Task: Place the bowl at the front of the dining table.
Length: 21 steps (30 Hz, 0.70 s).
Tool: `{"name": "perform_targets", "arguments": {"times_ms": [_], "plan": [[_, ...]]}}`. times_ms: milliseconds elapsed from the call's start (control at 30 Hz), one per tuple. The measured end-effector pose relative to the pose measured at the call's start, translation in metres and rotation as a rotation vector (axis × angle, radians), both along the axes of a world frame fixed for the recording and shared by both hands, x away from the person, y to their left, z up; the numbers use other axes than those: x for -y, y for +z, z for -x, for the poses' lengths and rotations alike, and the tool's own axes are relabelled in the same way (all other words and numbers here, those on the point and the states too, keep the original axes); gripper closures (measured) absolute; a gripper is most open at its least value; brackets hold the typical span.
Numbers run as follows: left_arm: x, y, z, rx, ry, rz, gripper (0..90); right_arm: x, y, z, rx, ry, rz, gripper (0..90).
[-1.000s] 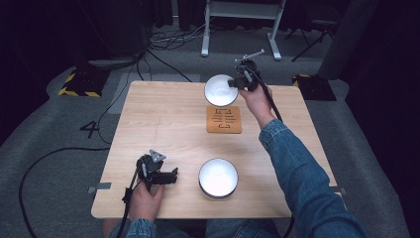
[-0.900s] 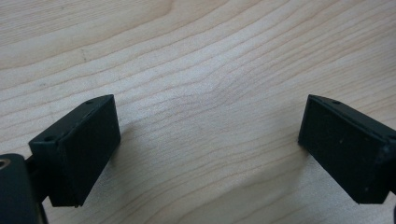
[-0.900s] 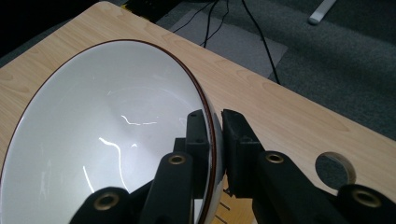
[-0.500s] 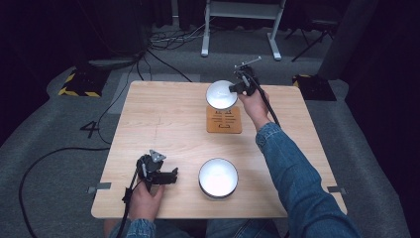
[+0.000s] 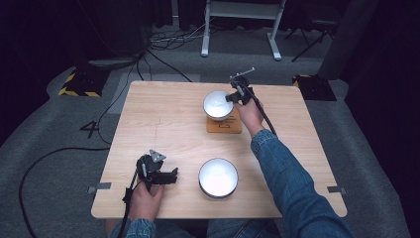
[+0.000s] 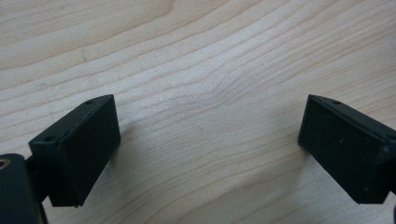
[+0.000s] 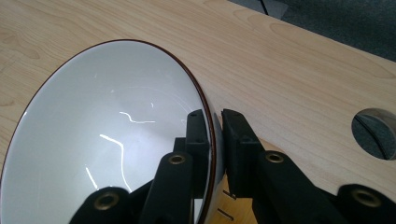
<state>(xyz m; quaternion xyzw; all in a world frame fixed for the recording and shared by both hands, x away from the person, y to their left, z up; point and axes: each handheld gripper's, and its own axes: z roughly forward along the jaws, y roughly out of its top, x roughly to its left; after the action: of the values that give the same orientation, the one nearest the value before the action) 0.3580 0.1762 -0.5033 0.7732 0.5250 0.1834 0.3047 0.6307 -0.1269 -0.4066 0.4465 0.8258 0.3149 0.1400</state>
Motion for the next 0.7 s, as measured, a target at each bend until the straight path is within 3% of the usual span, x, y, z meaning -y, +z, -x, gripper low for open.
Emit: {"name": "perform_targets", "arguments": {"times_ms": [367, 533, 633, 667, 700], "plan": [[0.000, 0.000, 0.000, 0.000, 0.000, 0.001, 5.6, 0.002, -0.023, -0.005, -0.029, -0.031, -0.008, 81.4], [0.000, 0.000, 0.000, 0.000, 0.001, 0.001, 5.6, 0.003, -0.024, -0.006, -0.035, -0.044, -0.010, 81.4], [0.000, 0.000, 0.000, -0.001, 0.000, 0.001, 5.6, 0.003, -0.026, -0.006, -0.052, -0.052, 0.004, 81.4], [0.000, 0.000, 0.000, 0.000, 0.000, 0.001, 5.6, 0.003, -0.027, -0.006, -0.041, -0.046, 0.030, 81.4], [0.000, 0.000, 0.000, 0.000, 0.000, 0.001, 5.6, 0.004, -0.027, -0.006, -0.048, -0.050, 0.017, 81.4]]}}
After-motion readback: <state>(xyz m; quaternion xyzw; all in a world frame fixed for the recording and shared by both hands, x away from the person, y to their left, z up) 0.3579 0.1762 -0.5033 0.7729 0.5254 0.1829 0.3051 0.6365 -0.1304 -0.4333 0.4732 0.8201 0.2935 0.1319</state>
